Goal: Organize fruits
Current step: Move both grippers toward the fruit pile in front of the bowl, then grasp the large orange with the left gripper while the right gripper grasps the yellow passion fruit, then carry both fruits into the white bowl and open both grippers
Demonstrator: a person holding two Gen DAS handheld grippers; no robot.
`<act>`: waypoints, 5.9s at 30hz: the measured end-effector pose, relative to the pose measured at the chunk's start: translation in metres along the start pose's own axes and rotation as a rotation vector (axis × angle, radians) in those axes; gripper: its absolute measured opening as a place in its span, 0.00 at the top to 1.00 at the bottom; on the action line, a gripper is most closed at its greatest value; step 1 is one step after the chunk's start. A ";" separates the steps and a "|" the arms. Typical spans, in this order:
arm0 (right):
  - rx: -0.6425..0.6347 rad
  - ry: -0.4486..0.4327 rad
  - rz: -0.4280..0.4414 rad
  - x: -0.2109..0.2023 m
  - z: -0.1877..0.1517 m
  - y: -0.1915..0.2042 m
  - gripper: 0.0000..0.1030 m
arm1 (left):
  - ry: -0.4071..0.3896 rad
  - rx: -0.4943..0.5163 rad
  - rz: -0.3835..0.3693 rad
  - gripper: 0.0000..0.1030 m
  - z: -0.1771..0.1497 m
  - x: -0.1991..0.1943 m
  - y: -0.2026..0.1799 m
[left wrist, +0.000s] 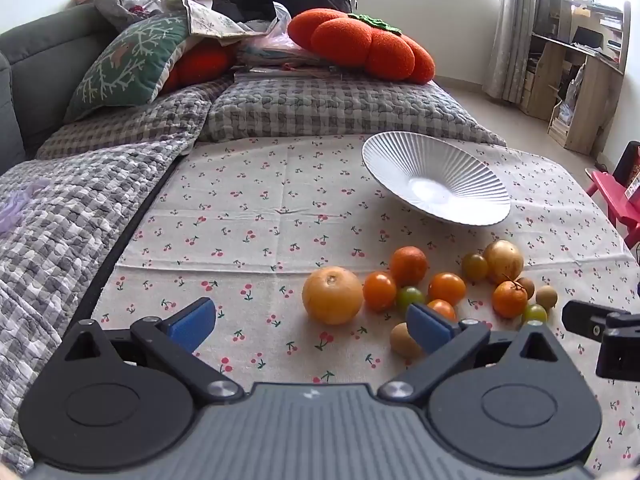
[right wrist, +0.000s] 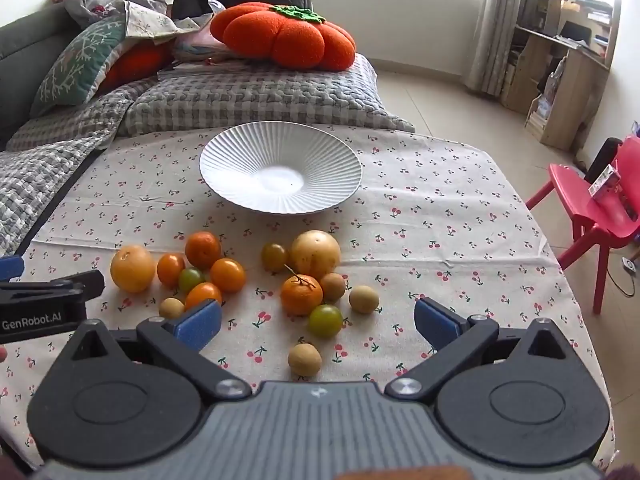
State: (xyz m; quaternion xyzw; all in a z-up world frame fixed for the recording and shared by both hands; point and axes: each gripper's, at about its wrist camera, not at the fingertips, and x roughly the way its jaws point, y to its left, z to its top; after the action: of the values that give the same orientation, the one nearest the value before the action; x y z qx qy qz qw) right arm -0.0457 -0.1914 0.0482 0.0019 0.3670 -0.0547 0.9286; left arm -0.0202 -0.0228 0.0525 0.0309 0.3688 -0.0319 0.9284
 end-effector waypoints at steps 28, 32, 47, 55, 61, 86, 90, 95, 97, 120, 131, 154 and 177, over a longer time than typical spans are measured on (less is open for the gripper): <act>0.010 0.035 0.138 0.039 0.074 -0.042 0.00 | 0.047 0.059 0.016 0.13 0.061 0.028 -0.004; 0.121 0.131 0.288 0.065 0.061 -0.043 0.00 | 0.079 0.100 0.023 0.13 0.046 0.049 -0.015; 0.017 0.187 0.202 0.102 0.066 -0.030 0.04 | 0.194 0.111 -0.040 0.13 0.028 0.081 -0.016; 0.012 0.181 0.232 0.115 0.068 -0.019 0.24 | 0.207 0.107 -0.056 0.13 0.027 0.085 -0.012; 0.009 0.170 0.237 0.120 0.070 -0.018 0.34 | 0.210 0.110 -0.069 0.14 0.025 0.086 -0.012; -0.037 0.120 0.185 0.124 0.066 -0.007 0.52 | 0.229 0.099 -0.144 0.54 0.019 0.097 -0.008; -0.044 0.117 0.173 0.124 0.065 -0.006 0.54 | 0.218 0.102 -0.147 0.56 0.020 0.097 -0.007; -0.057 0.118 0.144 0.129 0.065 -0.006 0.56 | 0.224 0.106 -0.148 0.56 0.019 0.102 -0.007; -0.063 0.122 0.140 0.131 0.064 -0.004 0.56 | 0.229 0.106 -0.148 0.57 0.019 0.105 -0.007; -0.078 0.128 0.134 0.127 0.061 0.001 0.59 | 0.206 0.128 -0.207 0.69 0.021 0.104 -0.009; -0.080 0.116 0.133 0.119 0.061 0.001 0.65 | 0.198 0.111 -0.240 0.70 0.023 0.098 -0.008; 0.016 0.167 0.239 0.134 0.063 -0.017 0.59 | 0.146 0.124 -0.255 0.70 0.028 0.089 -0.009; 0.030 0.003 0.193 0.111 0.109 -0.029 0.60 | -0.006 0.204 -0.343 0.70 0.088 0.092 -0.041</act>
State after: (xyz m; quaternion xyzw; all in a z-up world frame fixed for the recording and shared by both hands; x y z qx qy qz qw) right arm 0.1064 -0.2364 0.0532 0.0512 0.3656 0.0293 0.9289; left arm 0.1029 -0.0743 0.0516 0.0613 0.3605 -0.2269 0.9026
